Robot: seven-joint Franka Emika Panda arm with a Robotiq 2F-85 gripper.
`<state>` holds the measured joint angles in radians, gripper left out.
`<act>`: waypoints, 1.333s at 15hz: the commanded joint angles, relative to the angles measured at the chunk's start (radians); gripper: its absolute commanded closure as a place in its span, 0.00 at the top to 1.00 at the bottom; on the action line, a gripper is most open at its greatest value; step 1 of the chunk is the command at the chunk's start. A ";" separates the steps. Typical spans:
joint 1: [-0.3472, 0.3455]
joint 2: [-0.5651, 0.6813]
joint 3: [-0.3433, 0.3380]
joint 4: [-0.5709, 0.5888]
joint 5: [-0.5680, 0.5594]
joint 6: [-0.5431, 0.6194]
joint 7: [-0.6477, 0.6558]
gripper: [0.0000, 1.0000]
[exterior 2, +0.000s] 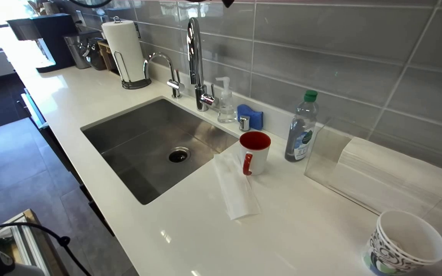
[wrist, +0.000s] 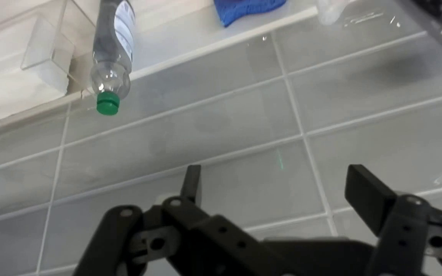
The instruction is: Move the big tap nozzle to the right
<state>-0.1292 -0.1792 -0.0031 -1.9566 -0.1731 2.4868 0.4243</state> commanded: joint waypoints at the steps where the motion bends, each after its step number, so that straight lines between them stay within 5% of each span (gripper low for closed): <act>1: 0.034 -0.036 0.047 0.006 0.027 -0.235 0.101 1.00; 4: 0.067 -0.055 0.098 -0.009 0.039 -0.423 0.231 1.00; 7: 0.106 -0.038 0.119 -0.017 0.106 -0.496 0.316 1.00; 8: 0.114 -0.033 0.121 -0.022 0.130 -0.493 0.342 0.75; 20: 0.127 0.116 0.098 -0.094 0.119 -0.057 0.514 0.01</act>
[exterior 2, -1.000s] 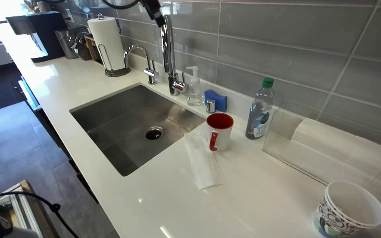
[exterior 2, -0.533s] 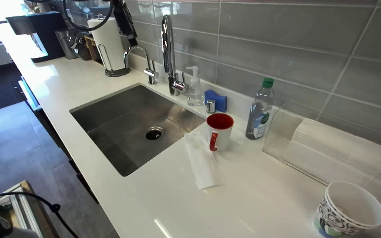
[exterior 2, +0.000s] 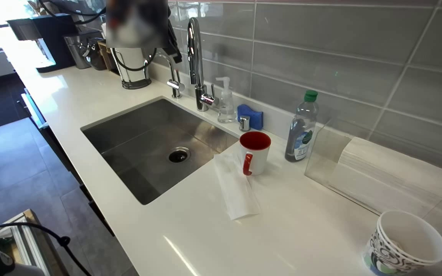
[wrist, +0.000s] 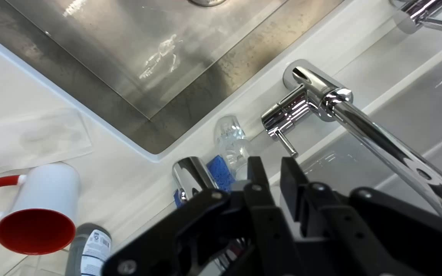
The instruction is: Move the big tap nozzle to the right
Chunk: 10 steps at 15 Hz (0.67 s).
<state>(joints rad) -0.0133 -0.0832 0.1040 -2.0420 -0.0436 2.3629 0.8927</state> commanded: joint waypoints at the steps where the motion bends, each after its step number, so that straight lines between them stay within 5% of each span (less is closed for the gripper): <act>1: 0.009 0.026 -0.010 -0.008 -0.042 0.077 0.071 0.00; 10: -0.005 0.035 -0.048 0.011 -0.179 0.101 0.188 0.00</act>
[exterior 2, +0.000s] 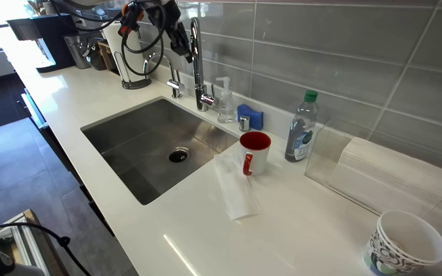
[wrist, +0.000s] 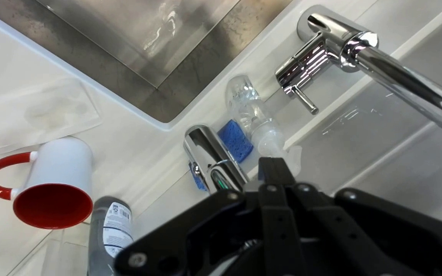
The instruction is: Move the big tap nozzle to the right
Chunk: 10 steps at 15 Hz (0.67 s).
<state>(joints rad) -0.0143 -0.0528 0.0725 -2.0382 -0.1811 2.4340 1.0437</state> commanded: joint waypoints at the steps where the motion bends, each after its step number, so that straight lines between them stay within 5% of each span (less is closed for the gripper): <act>1: -0.007 0.008 -0.021 0.008 -0.056 0.039 0.045 0.00; 10: -0.022 0.078 -0.078 0.036 -0.061 0.178 -0.047 0.00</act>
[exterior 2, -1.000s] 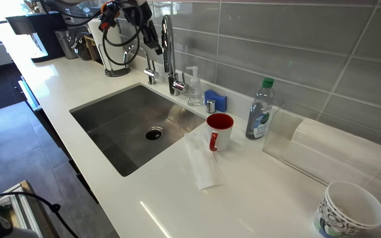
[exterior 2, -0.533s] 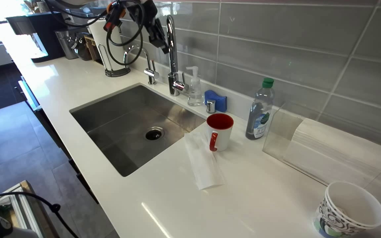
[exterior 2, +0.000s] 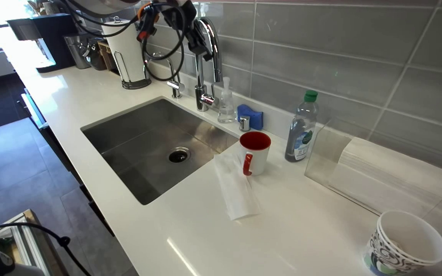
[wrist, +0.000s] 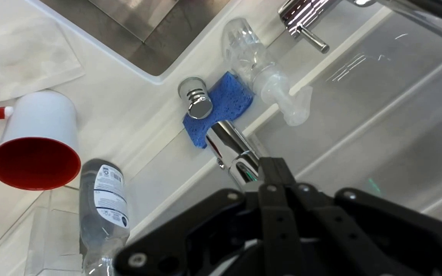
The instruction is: Move the big tap nozzle to the right
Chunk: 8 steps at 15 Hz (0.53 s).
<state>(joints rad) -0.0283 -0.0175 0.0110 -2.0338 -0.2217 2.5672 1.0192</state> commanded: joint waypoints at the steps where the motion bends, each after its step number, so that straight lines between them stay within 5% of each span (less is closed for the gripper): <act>1: -0.008 0.049 -0.023 0.035 -0.018 0.052 -0.030 0.00; 8: 0.023 0.026 -0.014 0.040 0.124 -0.149 -0.085 0.00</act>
<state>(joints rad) -0.0258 0.0212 -0.0178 -2.0168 -0.1948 2.5423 0.9887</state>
